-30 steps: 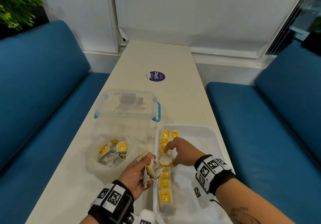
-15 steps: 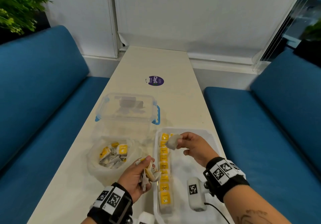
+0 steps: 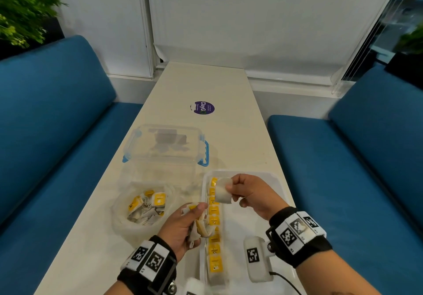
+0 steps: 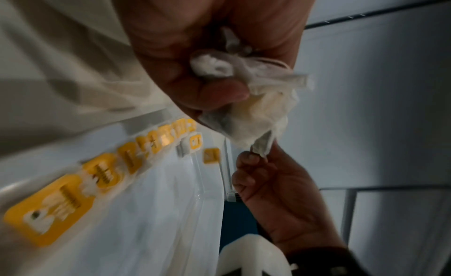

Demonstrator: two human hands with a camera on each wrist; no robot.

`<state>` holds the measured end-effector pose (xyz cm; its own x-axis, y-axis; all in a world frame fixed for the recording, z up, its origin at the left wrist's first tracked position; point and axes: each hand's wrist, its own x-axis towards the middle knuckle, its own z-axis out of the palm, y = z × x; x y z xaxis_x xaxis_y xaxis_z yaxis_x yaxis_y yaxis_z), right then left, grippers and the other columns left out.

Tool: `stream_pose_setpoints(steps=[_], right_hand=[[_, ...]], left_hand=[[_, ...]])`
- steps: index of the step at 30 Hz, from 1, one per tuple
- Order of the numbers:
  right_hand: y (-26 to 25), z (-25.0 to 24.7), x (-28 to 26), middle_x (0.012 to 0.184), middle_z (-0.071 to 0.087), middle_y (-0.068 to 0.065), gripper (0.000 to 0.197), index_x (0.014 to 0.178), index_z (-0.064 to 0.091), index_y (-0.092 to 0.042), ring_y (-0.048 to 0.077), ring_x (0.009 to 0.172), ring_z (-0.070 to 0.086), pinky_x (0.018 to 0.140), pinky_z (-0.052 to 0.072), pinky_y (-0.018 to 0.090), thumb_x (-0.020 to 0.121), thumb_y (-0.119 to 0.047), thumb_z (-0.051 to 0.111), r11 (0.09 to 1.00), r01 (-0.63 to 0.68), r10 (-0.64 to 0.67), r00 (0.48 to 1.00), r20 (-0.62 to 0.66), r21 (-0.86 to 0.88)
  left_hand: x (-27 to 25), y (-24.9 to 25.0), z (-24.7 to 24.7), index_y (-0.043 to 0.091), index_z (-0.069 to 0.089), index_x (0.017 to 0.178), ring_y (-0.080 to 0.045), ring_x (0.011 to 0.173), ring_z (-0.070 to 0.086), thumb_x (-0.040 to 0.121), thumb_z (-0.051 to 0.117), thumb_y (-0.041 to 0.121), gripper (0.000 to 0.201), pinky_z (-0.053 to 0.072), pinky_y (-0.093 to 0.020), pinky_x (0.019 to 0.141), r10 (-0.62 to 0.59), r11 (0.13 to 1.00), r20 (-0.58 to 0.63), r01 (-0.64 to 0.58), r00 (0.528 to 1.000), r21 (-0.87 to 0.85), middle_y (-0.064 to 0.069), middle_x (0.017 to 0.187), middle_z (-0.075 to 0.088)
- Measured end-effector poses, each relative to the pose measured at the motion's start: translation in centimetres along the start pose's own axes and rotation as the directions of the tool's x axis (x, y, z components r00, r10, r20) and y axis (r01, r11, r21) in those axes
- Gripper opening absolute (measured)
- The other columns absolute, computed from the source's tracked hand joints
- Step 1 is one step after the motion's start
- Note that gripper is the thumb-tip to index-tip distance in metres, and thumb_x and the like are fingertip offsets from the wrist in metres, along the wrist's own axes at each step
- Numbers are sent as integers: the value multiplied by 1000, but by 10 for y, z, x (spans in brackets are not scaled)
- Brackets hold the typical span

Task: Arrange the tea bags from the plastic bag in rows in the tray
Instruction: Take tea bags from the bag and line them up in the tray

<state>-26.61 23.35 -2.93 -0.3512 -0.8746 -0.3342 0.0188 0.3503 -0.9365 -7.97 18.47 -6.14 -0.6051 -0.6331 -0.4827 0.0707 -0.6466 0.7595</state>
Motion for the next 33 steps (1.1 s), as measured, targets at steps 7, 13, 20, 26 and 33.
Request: stream_pose_setpoints(steps=[7, 13, 20, 26, 33], right_hand=[[-8, 17, -21, 62, 57, 0, 16, 73, 57, -14, 8, 54, 50, 49, 32, 22, 87, -11, 63, 992, 81, -68, 989, 130, -93], [-2, 20, -34, 94, 59, -5, 41, 103, 59, -30, 5, 70, 56, 52, 36, 23, 73, -3, 52, 996, 40, -19, 969, 247, -80], [10, 28, -43, 73, 64, -9, 21, 94, 64, -25, 7, 62, 57, 48, 36, 19, 85, -6, 62, 961, 67, 14, 956, 293, -267], [14, 19, -43, 67, 69, -4, 33, 61, 66, -31, -2, 51, 53, 47, 36, 16, 79, -4, 66, 868, 16, 98, 974, 202, -497], [2, 6, -48, 71, 62, 6, 31, 78, 56, -7, 9, 52, 58, 47, 47, 23, 71, 22, 63, 994, 102, -99, 993, 64, -46]], left_hand=[[5, 11, 12, 12, 54, 71, -13, 32, 47, 84, 65, 18, 18, 30, -11, 35, 128, 970, 71, -140, 989, 197, -7, 45, 54], [3, 13, 11, 8, 58, 78, -23, 56, 46, 81, 65, 16, 11, 30, -16, 41, 103, 976, 105, -121, 989, 183, -17, 60, 58], [-9, 23, 12, 6, 59, 82, -23, 45, 58, 75, 65, 15, 13, 36, -15, 36, 100, 979, 214, -135, 972, 154, -15, 61, 64], [-6, 26, 4, 8, 56, 74, -19, 47, 60, 86, 57, 10, 12, 36, -15, 37, 121, 978, 152, -144, 981, 150, -9, 59, 65], [-6, 24, -4, 13, 63, 72, -16, 30, 44, 75, 72, 23, 14, 23, -11, 35, 171, 938, 45, -177, 984, 298, -21, 61, 55]])
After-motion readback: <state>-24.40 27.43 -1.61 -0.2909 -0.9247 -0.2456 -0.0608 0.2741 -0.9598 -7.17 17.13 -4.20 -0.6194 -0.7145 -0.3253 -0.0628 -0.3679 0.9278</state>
